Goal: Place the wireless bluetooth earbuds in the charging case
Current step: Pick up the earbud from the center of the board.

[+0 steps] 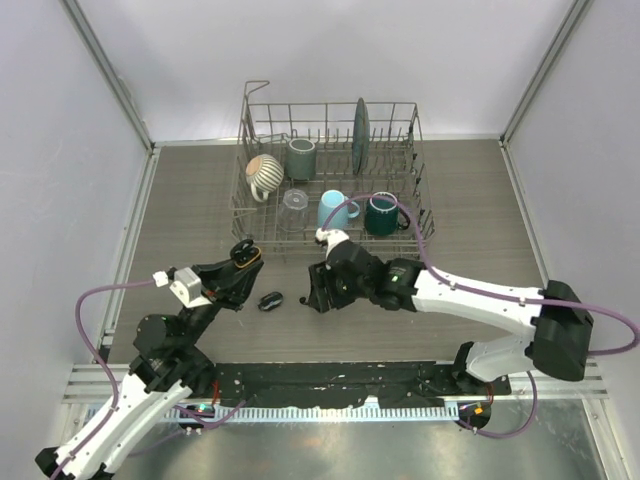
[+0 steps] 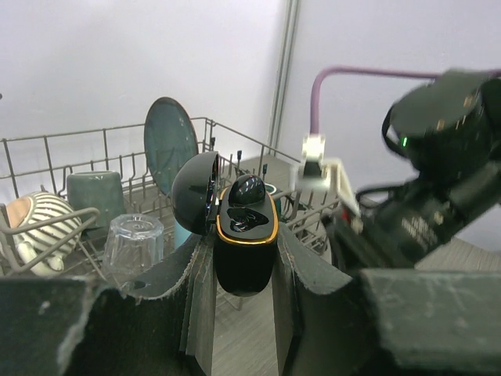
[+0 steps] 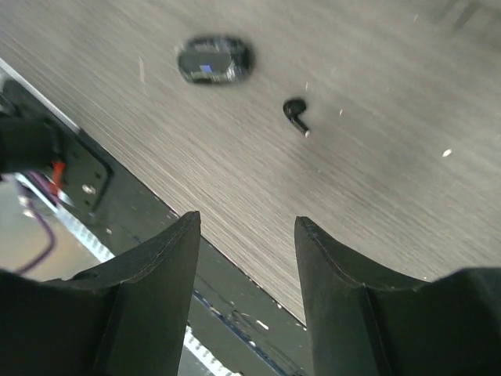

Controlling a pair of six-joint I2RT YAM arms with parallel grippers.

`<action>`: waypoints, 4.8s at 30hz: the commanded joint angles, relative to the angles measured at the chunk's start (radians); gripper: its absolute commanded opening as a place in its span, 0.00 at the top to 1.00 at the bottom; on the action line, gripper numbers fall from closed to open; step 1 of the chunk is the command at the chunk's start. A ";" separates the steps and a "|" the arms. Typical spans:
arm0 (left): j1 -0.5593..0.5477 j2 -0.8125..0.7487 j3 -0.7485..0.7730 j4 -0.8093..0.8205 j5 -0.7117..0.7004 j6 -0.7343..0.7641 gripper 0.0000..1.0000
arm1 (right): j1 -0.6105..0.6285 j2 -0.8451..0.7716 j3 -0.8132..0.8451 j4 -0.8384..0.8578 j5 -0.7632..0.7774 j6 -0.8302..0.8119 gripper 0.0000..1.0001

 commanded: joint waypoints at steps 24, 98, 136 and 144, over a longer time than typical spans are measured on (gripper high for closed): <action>0.003 -0.028 0.091 -0.061 -0.017 0.054 1.00 | 0.123 0.402 0.018 0.331 0.148 -0.371 0.37; 0.003 0.017 0.057 0.000 -0.017 0.022 1.00 | 0.032 0.295 -0.123 0.069 0.366 0.304 0.67; 0.003 0.035 0.062 0.005 -0.014 0.017 1.00 | 0.011 0.363 -0.061 0.089 0.296 -0.067 0.69; 0.003 0.034 0.059 0.004 -0.013 0.016 1.00 | 0.008 0.344 -0.079 0.087 0.268 -0.073 0.66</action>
